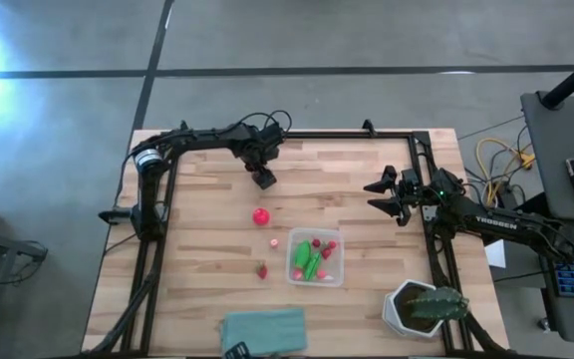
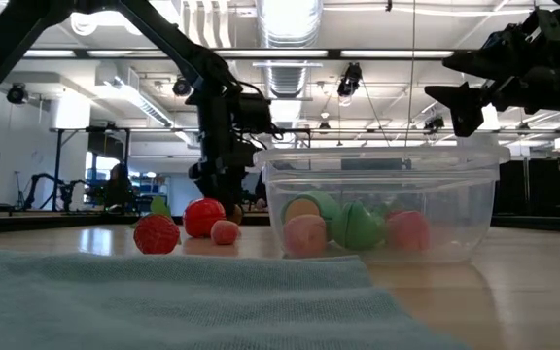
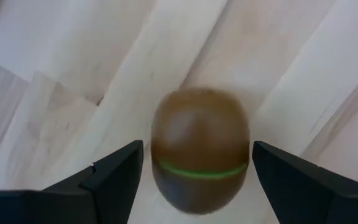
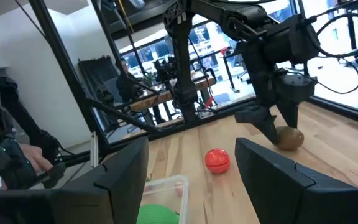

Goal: Pick and placing Produce into tupperware
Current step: Put the kiwi into the transparent container

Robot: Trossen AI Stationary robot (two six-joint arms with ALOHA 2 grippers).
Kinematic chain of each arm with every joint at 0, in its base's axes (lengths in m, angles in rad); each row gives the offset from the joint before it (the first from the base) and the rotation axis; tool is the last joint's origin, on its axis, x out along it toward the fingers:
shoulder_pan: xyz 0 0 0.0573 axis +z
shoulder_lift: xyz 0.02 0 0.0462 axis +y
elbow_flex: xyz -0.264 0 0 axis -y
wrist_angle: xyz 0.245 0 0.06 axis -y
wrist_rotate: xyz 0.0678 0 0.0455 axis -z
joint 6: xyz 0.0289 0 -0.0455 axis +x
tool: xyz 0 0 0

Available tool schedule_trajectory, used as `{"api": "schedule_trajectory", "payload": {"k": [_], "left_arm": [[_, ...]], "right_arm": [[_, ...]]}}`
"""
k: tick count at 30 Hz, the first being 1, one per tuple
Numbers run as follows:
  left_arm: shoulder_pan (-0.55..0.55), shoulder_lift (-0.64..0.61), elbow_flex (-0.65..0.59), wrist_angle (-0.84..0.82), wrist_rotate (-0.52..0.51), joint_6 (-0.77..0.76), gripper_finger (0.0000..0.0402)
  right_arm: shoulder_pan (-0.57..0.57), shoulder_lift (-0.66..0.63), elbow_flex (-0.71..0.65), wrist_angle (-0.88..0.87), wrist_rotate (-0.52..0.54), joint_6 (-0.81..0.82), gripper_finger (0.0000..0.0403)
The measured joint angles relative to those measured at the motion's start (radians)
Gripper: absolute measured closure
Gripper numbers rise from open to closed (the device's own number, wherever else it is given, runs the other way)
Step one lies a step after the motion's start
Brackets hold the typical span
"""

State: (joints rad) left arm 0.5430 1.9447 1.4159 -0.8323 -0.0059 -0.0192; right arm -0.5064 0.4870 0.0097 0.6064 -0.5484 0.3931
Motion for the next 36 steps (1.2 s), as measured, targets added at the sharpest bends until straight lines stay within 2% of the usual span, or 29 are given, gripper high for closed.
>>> {"api": "schedule_trajectory", "payload": {"k": [29, 32, 36], "left_arm": [[-0.026, 0.001, -0.015, 0.039, 0.026, -0.001, 0.0116], [-0.028, 0.001, -0.033, 0.038, 0.018, 0.000, 0.0129], [-0.028, 0.001, -0.047, 0.030, 0.007, -0.001, 0.0167]], "right_arm": [[0.000, 0.000, 0.000, 0.000, 0.000, 0.000, 0.0170], [0.000, 0.000, 0.000, 0.000, 0.000, 0.000, 0.0170], [0.000, 0.000, 0.000, 0.000, 0.000, 0.000, 0.0170]]}}
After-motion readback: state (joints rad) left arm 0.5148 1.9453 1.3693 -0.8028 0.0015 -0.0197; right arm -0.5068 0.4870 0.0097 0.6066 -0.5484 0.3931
